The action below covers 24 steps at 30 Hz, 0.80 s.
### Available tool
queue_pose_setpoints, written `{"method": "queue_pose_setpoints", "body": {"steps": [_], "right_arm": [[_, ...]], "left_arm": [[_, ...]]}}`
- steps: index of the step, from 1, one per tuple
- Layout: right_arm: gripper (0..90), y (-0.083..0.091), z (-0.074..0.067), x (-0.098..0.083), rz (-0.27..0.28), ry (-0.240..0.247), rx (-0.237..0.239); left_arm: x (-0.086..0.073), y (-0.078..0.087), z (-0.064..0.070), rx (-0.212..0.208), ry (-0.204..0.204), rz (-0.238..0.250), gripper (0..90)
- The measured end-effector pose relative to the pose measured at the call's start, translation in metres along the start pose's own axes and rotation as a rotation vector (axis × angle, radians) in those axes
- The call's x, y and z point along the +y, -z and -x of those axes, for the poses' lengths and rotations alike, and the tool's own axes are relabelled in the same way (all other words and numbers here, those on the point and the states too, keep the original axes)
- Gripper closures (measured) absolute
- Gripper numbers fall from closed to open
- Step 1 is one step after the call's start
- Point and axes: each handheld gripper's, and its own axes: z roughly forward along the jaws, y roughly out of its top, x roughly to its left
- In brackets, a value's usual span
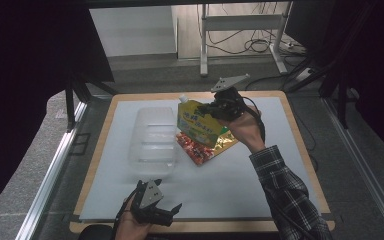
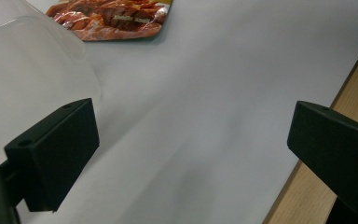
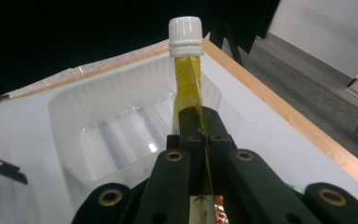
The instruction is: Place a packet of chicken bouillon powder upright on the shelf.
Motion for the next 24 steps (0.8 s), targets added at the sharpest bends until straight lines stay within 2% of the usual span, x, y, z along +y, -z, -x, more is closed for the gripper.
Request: {"method": "queue_pose_setpoints", "body": {"steps": [14, 19, 20, 24], "right_arm": [[88.9, -0.020, 0.007, 0.024, 0.010, 0.003, 0.000], [88.9, -0.030, 0.009, 0.034, 0.006, 0.009, 0.000], [88.9, -0.034, 0.010, 0.037, 0.007, 0.009, 0.000], [88.9, -0.040, 0.013, 0.042, 0.004, 0.009, 0.001]], "left_arm": [[0.000, -0.002, 0.001, -0.015, -0.004, -0.005, 0.5], [-0.001, -0.005, 0.001, -0.035, 0.007, -0.020, 0.0], [-0.001, -0.005, 0.000, -0.054, 0.016, -0.021, 0.0], [-0.001, -0.004, -0.001, -0.074, 0.032, -0.006, 0.0]]}}
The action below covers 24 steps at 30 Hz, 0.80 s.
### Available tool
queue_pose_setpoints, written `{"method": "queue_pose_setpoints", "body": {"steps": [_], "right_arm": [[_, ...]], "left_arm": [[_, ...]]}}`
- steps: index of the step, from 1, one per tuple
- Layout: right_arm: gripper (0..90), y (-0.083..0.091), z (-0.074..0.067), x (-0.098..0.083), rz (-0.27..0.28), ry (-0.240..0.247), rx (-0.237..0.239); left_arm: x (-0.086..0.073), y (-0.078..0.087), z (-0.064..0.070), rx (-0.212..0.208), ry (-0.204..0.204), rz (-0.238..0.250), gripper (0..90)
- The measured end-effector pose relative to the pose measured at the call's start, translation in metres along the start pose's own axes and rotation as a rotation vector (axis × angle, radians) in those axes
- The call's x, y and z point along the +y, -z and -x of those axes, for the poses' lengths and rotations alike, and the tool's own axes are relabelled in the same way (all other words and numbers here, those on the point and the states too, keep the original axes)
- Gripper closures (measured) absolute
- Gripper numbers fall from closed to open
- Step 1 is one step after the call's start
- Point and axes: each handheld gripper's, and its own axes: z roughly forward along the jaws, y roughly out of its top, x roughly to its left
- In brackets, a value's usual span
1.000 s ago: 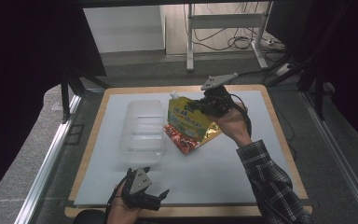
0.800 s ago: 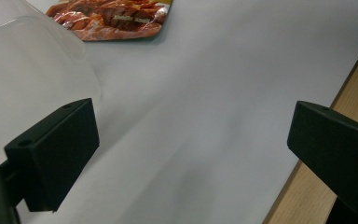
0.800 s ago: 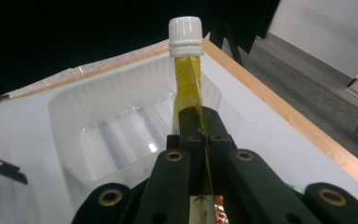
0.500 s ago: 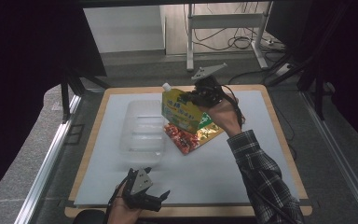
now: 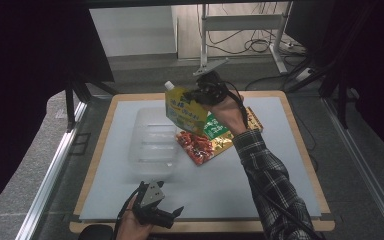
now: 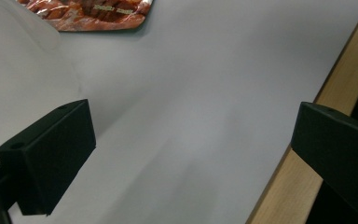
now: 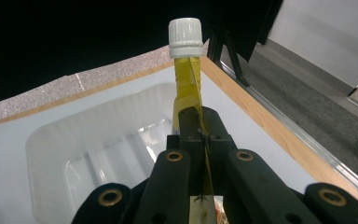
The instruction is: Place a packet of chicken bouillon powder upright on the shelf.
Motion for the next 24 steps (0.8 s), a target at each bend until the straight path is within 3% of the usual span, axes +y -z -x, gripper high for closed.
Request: {"method": "queue_pose_setpoints", "body": {"steps": [5, 24], "right_arm": [[89.0, -0.013, 0.003, 0.009, 0.002, -0.001, 0.007], [88.9, -0.046, 0.001, 0.029, 0.025, -0.015, 0.041]], "left_arm": [[-0.001, 0.002, -0.003, -0.007, 0.017, 0.014, 0.0], [0.000, 0.004, -0.002, -0.028, 0.012, 0.033, 0.0]]}}
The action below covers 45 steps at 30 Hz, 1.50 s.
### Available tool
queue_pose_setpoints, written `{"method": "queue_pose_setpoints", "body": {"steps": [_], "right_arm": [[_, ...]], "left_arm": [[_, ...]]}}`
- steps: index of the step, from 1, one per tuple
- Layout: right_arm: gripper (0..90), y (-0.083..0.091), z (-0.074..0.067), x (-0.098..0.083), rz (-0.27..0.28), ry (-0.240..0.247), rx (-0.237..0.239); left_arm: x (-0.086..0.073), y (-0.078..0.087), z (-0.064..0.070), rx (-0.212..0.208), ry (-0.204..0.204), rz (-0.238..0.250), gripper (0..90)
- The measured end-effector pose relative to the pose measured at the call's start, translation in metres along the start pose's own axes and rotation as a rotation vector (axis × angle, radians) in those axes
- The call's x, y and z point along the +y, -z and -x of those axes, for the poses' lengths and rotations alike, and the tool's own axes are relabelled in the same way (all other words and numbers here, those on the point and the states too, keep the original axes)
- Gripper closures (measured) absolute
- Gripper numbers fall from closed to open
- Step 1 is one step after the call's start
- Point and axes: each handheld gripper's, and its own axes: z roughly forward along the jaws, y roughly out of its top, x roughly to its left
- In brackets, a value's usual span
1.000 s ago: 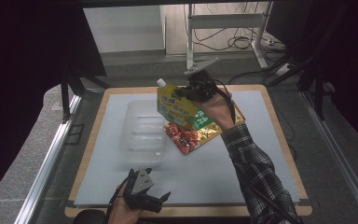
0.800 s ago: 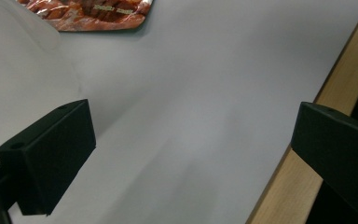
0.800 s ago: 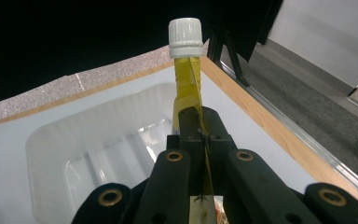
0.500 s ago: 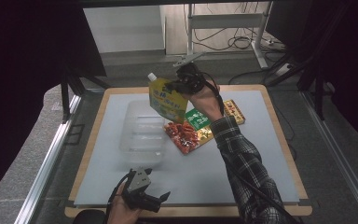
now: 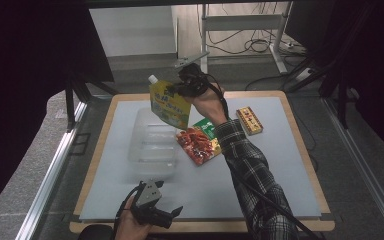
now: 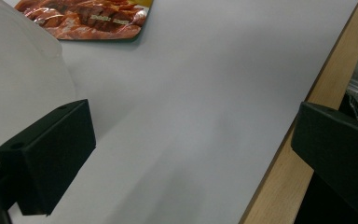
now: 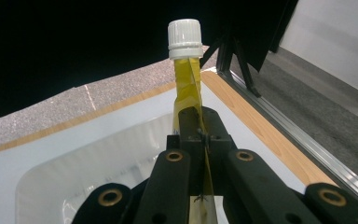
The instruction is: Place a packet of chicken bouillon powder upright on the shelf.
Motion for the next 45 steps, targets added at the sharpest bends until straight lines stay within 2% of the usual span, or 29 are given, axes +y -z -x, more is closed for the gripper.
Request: {"method": "queue_pose_setpoints", "body": {"steps": [18, 20, 40, 45], "right_arm": [[88.9, -0.031, -0.015, 0.012, -0.001, 0.004, 0.037], [88.9, -0.037, -0.015, 0.011, -0.007, 0.012, 0.036], [88.7, -0.065, -0.008, -0.006, -0.068, -0.015, 0.032], [88.7, -0.071, -0.009, -0.009, -0.089, 0.002, 0.022]], "left_arm": [[0.000, -0.002, 0.002, -0.014, -0.012, -0.008, 0.0], [0.000, -0.001, 0.002, -0.011, -0.017, -0.015, 0.0], [-0.001, -0.003, 0.003, -0.017, -0.018, -0.023, 0.0], [-0.001, -0.004, 0.004, -0.019, -0.019, -0.026, 0.0]]}}
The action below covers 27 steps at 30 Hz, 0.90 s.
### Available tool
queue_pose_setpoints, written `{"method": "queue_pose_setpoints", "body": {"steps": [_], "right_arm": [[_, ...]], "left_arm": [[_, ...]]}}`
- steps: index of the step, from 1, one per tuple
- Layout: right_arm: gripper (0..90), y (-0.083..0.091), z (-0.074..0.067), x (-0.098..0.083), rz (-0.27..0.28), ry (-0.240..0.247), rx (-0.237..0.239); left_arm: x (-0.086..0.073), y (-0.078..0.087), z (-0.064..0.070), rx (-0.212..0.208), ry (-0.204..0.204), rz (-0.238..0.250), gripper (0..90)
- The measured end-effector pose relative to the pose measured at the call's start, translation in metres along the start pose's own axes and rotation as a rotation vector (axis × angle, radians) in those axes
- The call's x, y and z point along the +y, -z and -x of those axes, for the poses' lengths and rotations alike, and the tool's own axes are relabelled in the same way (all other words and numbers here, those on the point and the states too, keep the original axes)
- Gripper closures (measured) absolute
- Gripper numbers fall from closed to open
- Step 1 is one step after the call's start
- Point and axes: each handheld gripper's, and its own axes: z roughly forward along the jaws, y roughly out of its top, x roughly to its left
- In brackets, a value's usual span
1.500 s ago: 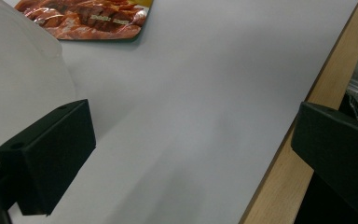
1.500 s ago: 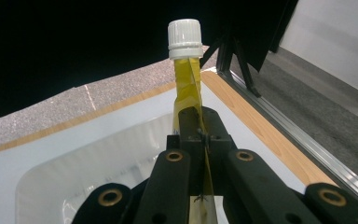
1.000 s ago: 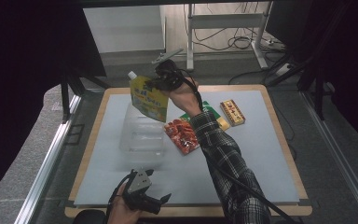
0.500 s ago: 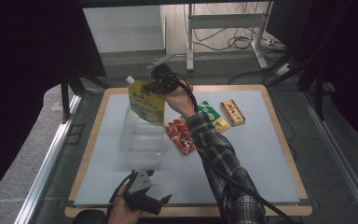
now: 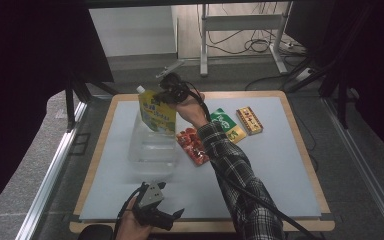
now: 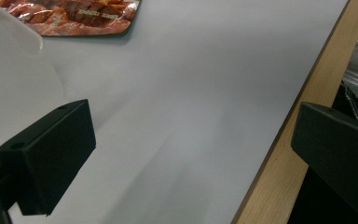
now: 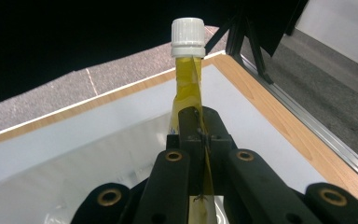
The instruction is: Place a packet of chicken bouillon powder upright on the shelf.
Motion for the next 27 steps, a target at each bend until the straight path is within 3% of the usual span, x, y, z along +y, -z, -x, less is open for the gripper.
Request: {"method": "queue_pose_setpoints", "body": {"steps": [13, 16, 20, 27], "right_arm": [[87.5, -0.007, -0.001, -0.003, -0.007, -0.023, -0.015], [80.8, -0.009, 0.001, -0.005, -0.035, -0.036, -0.008], [70.5, -0.006, 0.003, -0.008, 0.004, -0.050, 0.011], [60.3, 0.004, 0.004, -0.008, 0.005, -0.044, -0.001]], "left_arm": [[0.000, -0.001, 0.001, 0.000, -0.008, -0.008, 0.0], [0.000, -0.001, 0.001, -0.002, -0.009, -0.013, 0.0], [0.000, -0.001, 0.001, -0.001, -0.010, -0.014, 0.0], [0.000, -0.002, 0.001, 0.004, -0.014, -0.019, 0.0]]}}
